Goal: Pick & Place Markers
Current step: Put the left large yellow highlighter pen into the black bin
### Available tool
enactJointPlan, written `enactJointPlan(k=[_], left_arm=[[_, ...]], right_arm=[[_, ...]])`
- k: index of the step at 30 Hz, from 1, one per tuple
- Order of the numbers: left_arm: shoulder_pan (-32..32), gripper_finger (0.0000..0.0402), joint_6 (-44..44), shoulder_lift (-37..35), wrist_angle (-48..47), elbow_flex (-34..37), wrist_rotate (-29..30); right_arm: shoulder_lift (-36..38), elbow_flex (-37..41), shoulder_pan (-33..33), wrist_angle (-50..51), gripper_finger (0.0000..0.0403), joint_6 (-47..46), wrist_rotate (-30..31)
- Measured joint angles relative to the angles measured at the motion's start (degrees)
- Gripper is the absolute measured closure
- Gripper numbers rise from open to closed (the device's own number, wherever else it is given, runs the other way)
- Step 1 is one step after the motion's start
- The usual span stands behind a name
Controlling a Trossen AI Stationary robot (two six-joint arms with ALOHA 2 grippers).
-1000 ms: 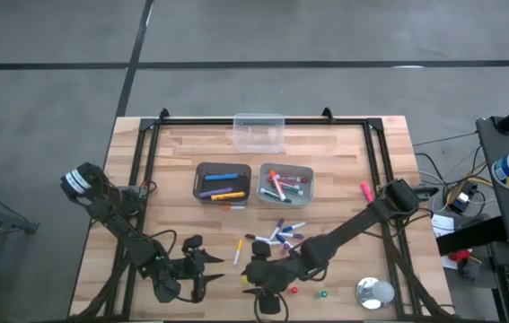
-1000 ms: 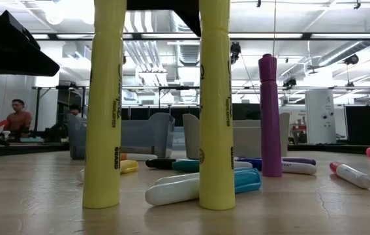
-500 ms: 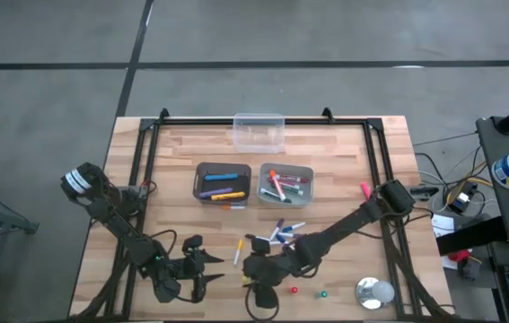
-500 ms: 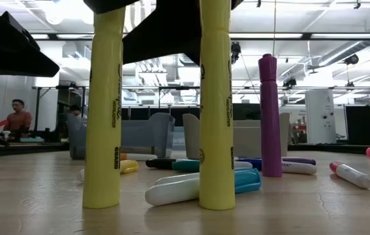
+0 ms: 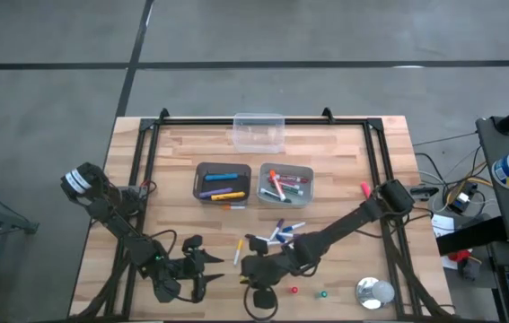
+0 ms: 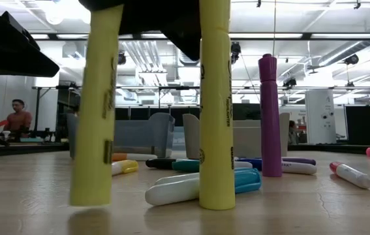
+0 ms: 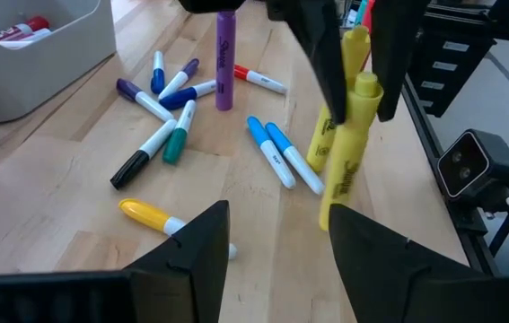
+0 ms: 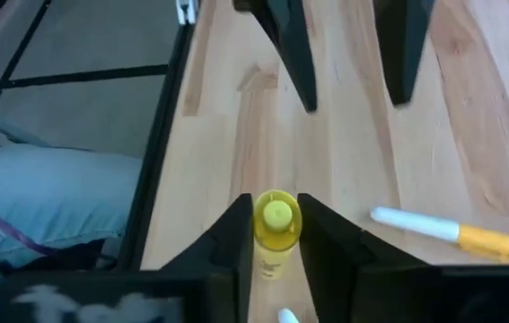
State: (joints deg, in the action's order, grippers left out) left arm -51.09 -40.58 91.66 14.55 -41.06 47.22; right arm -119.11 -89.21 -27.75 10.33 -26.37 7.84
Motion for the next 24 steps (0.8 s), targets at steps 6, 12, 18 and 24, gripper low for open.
enactJointPlan(k=[6,12,18,24], left_arm=[[0.0,0.0216,-0.1,0.0,0.0,0.0,0.0],[0.0,0.0216,-0.3,0.0,0.0,0.0,-1.6],[-0.1,0.0216,-0.5,0.0,2.0,0.1,-3.5],[-0.1,0.0216,0.7,0.0,3.2,0.1,-3.5]], right_arm=[[0.0,-2.9,0.0,-0.2,0.0352,2.9,1.1],[0.0,-5.3,-0.6,0.6,0.0341,4.9,10.3],[0.0,-6.3,-1.2,1.1,0.034,5.7,13.2],[0.0,-6.3,-1.2,-0.8,0.0339,6.7,13.2]])
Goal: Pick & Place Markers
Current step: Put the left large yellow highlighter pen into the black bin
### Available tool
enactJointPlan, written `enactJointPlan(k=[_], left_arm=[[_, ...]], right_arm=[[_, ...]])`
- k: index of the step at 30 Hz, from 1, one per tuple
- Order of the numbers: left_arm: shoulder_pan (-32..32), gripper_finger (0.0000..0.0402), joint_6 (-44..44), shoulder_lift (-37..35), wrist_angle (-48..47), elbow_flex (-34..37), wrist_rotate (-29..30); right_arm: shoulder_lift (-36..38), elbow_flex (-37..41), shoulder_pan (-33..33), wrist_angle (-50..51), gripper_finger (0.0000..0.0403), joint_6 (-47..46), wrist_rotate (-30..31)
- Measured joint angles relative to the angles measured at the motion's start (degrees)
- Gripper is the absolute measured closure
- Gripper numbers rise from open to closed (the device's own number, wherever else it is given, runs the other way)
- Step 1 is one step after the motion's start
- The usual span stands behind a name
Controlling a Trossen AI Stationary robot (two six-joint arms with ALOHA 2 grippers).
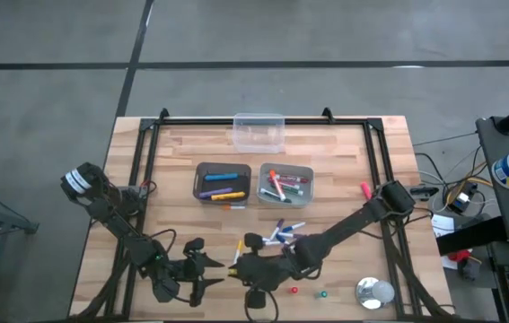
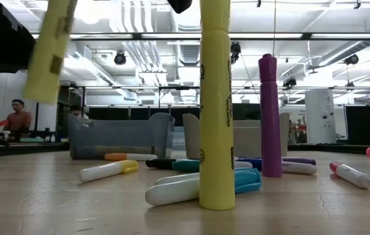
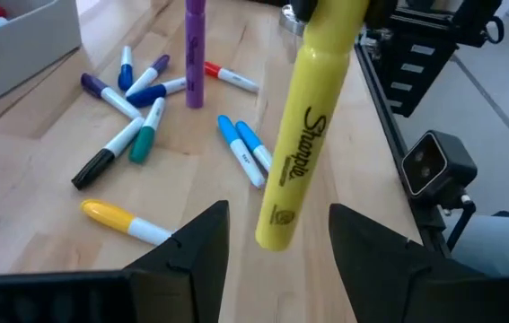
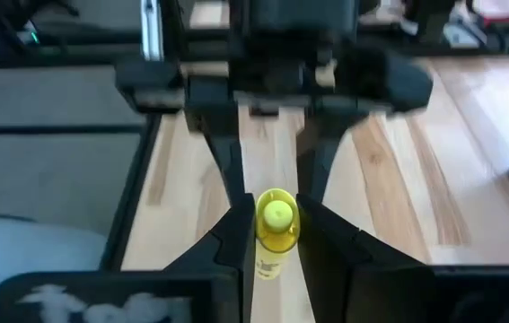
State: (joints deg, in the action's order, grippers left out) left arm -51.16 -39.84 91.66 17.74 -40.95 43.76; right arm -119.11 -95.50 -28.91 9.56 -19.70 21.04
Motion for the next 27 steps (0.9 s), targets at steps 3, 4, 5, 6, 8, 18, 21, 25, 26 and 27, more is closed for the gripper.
enactJointPlan(k=[3,4,5,6,8,18,21,25,26,27], left_arm=[[0.1,0.0216,0.2,0.0,0.4,0.0,0.5],[0.1,0.0216,0.4,0.0,0.7,0.0,0.7],[0.1,0.0216,0.8,0.0,1.1,0.0,0.7],[0.1,0.0216,1.1,0.0,1.4,0.0,0.7],[0.0,0.0216,1.5,0.0,1.8,0.0,0.7],[0.2,0.0235,1.9,0.7,2.5,0.0,1.3],[0.3,0.026,2.2,0.7,2.5,0.0,1.2],[0.3,0.0303,2.2,0.8,2.5,0.0,1.0],[0.3,0.0313,2.5,0.8,2.4,0.0,1.0],[0.3,0.0322,2.8,0.8,2.4,0.0,0.9]], right_arm=[[0.0,0.0,-0.1,-3.1,0.0339,1.0,0.0],[0.0,0.0,-0.2,-3.8,0.0339,1.7,0.1],[0.0,0.0,-0.3,-4.4,0.0339,2.2,0.2],[0.0,0.0,-0.4,-4.9,0.0339,2.8,0.2],[0.0,0.0,-0.4,-5.5,0.0339,3.1,0.2],[0.0,0.3,-0.4,-7.4,0.0339,3.9,0.2],[0.0,0.5,-0.3,-7.7,0.0339,3.9,0.3],[0.0,0.7,-0.2,-7.8,0.0339,3.8,0.4],[0.0,0.8,-0.2,-7.8,0.0339,3.8,0.4],[0.0,0.8,-0.2,-7.8,0.0339,3.6,0.4]])
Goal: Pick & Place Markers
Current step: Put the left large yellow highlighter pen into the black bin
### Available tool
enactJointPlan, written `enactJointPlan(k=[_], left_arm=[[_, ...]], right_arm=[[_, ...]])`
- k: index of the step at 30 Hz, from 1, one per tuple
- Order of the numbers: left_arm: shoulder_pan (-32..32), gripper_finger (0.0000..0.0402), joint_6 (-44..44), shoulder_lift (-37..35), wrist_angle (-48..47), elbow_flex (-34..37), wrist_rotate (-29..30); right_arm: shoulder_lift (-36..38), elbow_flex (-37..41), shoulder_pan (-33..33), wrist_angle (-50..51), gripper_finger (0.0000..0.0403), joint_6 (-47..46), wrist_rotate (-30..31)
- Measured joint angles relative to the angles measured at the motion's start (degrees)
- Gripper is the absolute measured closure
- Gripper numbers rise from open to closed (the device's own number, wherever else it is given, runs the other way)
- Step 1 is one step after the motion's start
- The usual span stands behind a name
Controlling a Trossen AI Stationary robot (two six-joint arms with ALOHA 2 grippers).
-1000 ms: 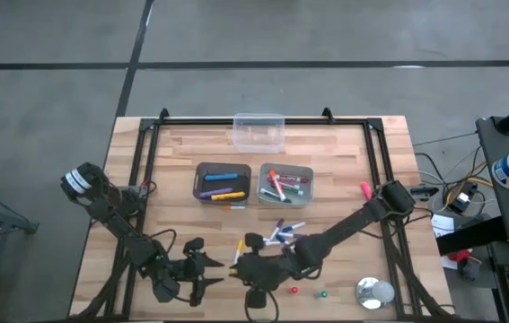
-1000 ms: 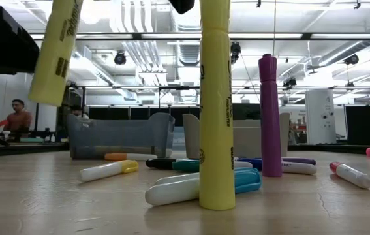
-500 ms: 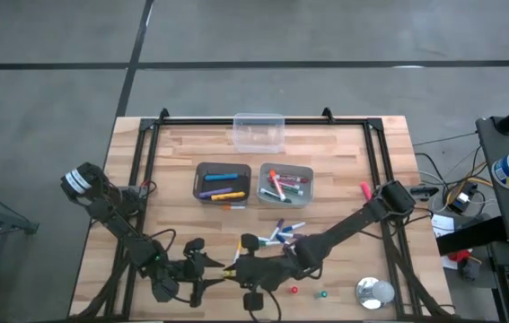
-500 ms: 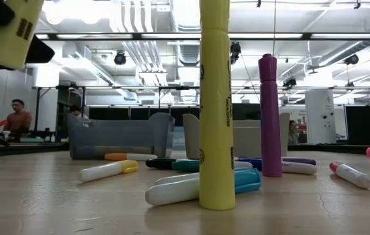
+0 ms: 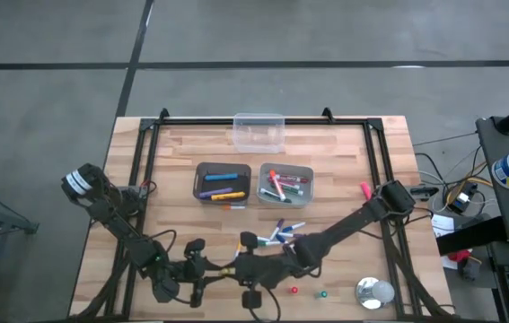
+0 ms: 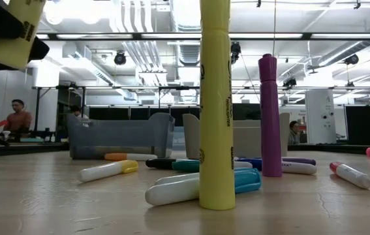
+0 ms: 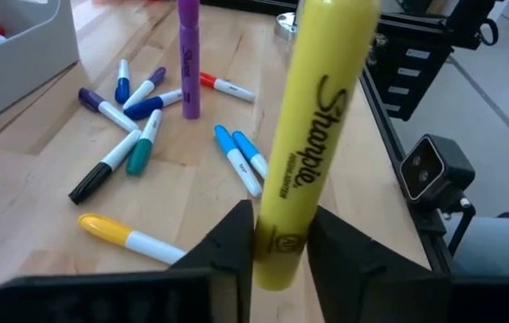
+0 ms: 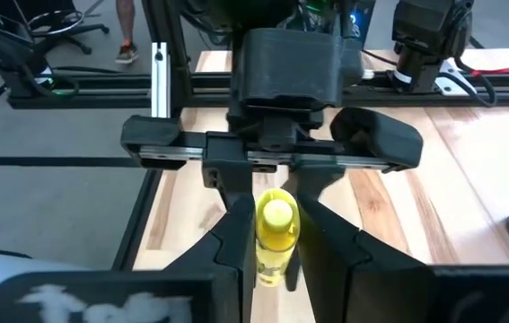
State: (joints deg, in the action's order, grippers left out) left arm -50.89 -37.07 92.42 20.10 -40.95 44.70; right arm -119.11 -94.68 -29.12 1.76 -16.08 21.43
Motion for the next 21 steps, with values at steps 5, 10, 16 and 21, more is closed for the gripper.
enactJointPlan(k=[5,10,16,21], left_arm=[[0.0,0.0337,0.6,0.0,0.0,0.0,0.4],[0.0,0.0329,1.3,0.0,-0.2,0.0,1.6],[0.1,0.0329,1.4,0.0,-2.5,-0.1,6.6],[0.2,0.0328,1.3,-0.6,-5.4,-0.1,9.1]], right_arm=[[0.0,0.1,0.0,0.0,0.0332,0.0,0.1],[0.4,0.0,0.0,1.1,0.0295,0.0,0.0],[2.3,-0.2,0.0,2.2,0.0262,-3.3,0.0],[3.7,-0.4,-0.1,5.2,0.0259,-6.5,0.0]])
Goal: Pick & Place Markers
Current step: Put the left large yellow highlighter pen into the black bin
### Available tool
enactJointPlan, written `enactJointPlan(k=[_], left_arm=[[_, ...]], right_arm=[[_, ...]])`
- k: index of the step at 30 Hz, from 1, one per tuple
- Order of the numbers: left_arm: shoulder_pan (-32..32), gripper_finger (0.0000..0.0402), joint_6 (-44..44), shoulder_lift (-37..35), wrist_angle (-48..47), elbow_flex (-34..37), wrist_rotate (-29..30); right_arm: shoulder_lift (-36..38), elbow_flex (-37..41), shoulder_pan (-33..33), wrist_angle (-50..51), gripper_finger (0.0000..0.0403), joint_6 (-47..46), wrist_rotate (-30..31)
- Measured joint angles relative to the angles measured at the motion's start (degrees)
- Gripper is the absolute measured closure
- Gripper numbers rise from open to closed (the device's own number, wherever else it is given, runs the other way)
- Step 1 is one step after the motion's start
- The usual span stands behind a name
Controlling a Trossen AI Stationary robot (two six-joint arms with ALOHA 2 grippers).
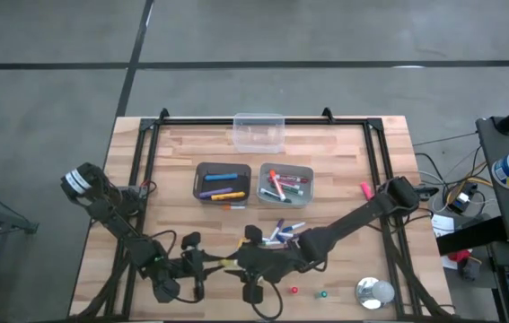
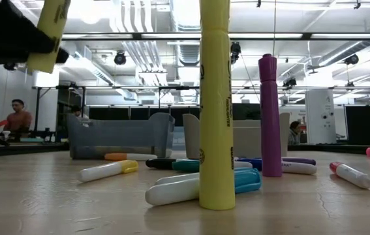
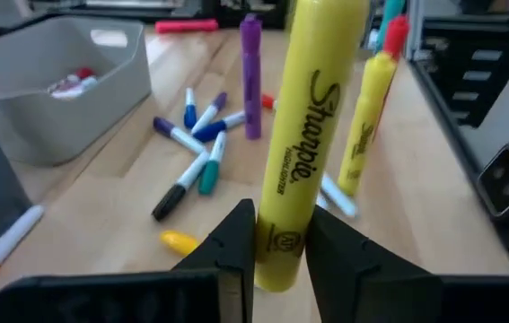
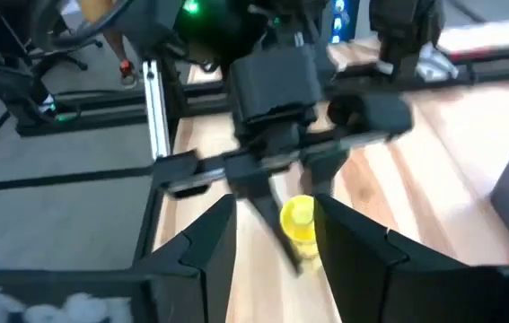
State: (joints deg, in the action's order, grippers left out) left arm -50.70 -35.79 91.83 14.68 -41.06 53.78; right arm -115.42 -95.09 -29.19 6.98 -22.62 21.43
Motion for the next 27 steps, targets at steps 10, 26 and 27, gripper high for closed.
enactJointPlan(k=[10,26,27], left_arm=[[0.1,0.0328,-1.2,0.0,-1.3,0.2,0.7],[10.9,0.0328,-15.6,-9.5,-34.7,0.2,8.4],[13.1,0.0328,-17.9,-11.1,-37.9,0.2,6.8]], right_arm=[[1.0,0.0,-0.4,9.3,0.0271,-4.0,6.6],[2.5,-0.1,-1.1,11.3,0.0284,-5.7,7.0],[2.5,-0.1,-1.1,11.3,0.0285,-5.7,7.0]])
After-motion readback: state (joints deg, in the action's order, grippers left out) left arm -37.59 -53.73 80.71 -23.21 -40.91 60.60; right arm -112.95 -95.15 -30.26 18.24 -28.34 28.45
